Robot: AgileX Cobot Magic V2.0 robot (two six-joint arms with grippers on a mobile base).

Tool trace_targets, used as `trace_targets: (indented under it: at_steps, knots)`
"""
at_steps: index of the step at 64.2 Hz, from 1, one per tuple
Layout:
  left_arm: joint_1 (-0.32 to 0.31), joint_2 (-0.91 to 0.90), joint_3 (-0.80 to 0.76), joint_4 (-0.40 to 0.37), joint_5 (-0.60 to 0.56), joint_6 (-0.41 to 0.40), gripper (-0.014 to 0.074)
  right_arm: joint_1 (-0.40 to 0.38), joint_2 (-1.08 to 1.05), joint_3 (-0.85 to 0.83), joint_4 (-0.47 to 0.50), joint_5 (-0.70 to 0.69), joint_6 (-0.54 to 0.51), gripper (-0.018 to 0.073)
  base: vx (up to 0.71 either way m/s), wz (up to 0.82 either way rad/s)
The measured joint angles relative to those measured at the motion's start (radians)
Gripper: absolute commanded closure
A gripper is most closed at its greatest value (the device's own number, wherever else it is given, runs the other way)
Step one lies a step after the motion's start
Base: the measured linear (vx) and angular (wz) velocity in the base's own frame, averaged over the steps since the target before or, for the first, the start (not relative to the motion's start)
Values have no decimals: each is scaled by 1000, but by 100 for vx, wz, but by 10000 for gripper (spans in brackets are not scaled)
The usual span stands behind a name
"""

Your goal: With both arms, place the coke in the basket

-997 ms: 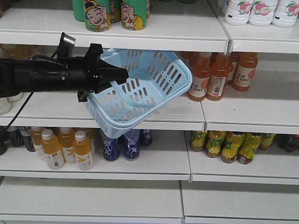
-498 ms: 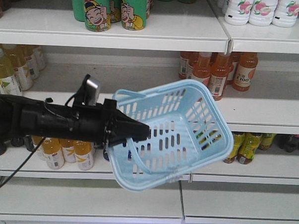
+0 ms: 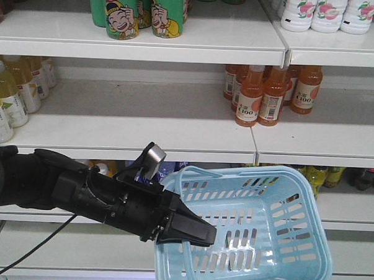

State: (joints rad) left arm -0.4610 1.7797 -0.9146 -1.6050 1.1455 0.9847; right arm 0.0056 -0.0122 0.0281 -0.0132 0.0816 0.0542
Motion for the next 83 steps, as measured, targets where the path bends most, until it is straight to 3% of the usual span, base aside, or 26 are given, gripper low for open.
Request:
trace_targets:
  at_steps: [23,44,63,83]
  knots:
    - [-81,0,0,-29,-1,0,604,0,0,0,0,0,0,568,0,0]
    - [-91,0,4,-4,-14,-44,604,0,0,0,0,0,0,568,0,0]
    - [-91,-4,155,-9,-89,-1,604,0,0,0,0,0,0,568,0,0]
    - [10,-5,224,-54,-48,57,604,0,0,0,0,0,0,568,0,0]
